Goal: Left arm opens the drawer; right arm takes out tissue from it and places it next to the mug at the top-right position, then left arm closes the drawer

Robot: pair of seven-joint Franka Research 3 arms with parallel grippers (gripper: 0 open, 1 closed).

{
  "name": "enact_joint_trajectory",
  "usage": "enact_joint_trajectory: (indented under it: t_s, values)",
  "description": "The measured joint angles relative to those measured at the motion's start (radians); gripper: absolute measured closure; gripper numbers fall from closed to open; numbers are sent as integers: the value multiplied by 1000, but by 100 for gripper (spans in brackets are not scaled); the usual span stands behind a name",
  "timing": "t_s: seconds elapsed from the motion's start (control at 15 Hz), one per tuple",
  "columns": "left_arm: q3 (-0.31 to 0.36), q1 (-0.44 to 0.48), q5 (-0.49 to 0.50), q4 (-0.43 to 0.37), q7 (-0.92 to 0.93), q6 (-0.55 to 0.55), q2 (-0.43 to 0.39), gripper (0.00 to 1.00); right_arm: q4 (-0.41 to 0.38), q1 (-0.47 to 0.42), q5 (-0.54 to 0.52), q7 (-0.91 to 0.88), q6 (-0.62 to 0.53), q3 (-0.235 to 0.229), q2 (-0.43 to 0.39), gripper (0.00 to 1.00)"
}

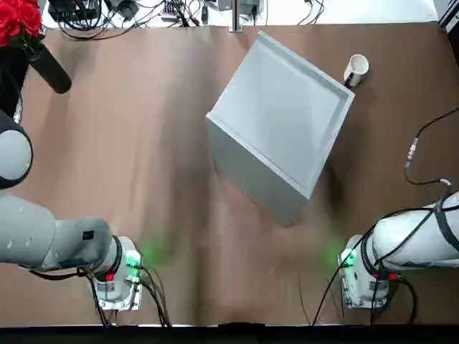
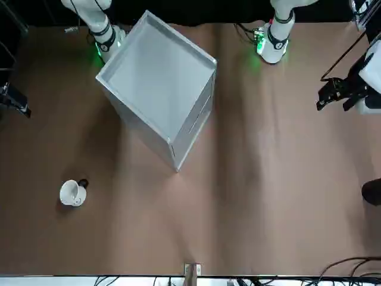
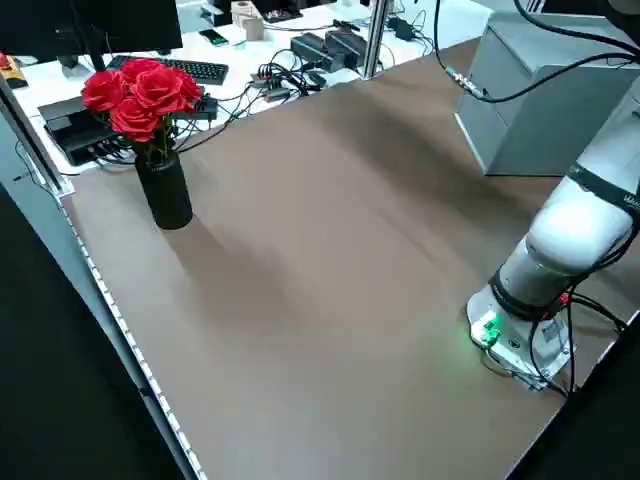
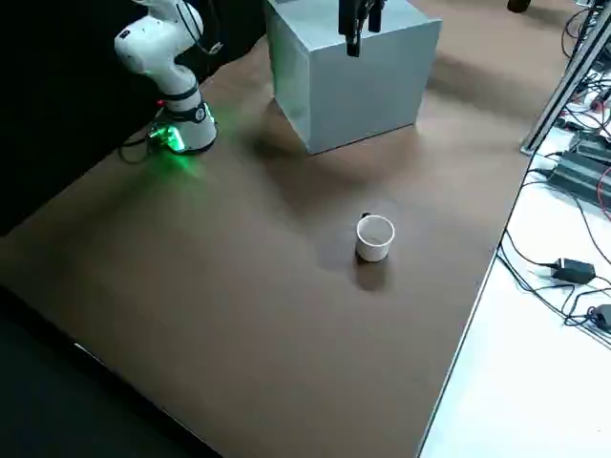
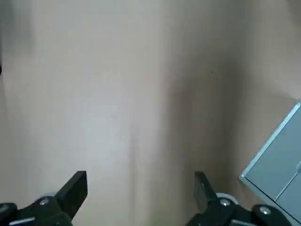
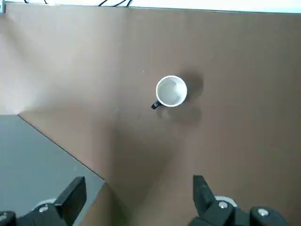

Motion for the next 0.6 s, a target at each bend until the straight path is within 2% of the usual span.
enact_joint_trajectory:
  t_s: [0.4, 0.6]
  values:
    - [0, 0, 0, 0, 0, -6, 8, 0, 0, 0, 0, 0, 5, 0, 0, 0]
    - [1, 5, 0, -1, 2, -64, 29, 0, 0, 0, 0, 0, 14, -1, 0, 0]
